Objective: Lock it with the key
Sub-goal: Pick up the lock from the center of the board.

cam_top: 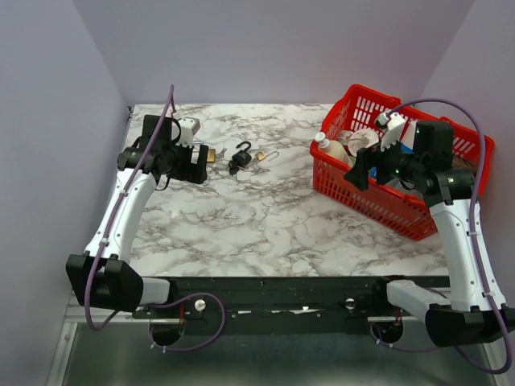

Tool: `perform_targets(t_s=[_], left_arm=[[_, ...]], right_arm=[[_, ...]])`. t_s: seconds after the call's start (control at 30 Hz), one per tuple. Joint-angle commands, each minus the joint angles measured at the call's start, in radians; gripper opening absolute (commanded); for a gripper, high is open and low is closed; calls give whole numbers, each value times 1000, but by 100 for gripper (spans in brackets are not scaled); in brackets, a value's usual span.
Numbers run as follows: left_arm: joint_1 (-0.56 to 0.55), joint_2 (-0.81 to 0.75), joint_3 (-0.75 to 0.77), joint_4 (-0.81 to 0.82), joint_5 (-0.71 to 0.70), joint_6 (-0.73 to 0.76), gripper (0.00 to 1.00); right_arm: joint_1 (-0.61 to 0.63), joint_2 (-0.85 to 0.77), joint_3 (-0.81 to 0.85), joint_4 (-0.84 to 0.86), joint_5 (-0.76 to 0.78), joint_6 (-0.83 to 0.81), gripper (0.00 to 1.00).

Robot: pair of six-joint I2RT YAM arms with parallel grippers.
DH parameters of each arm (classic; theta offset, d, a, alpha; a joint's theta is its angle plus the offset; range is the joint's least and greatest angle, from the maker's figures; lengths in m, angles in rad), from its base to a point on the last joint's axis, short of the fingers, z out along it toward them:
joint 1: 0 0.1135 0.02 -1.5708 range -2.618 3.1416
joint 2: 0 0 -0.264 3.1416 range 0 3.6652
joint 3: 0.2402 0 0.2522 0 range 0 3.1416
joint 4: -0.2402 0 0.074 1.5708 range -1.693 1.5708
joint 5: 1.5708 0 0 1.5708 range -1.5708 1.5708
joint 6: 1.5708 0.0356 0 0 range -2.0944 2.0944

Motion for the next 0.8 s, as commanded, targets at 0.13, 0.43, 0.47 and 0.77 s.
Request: perform_targets(t_s=[0.13,0.43,0.47,0.77], left_arm=[[-64,261,246,-39,6,182,99],[-111,670,688,-147,75,187,99],[-114,698,739,-153,107,178,99],[-176,922,873,-102,128,134,99]], right_arm=[[-8,-1,-32,-18,-17,-12,100],[-8,-1,-50,-40,0,-26,100],[-8,6,-53,-40,-2,-26,100],[-6,37,-53,-44,14,-50,100]])
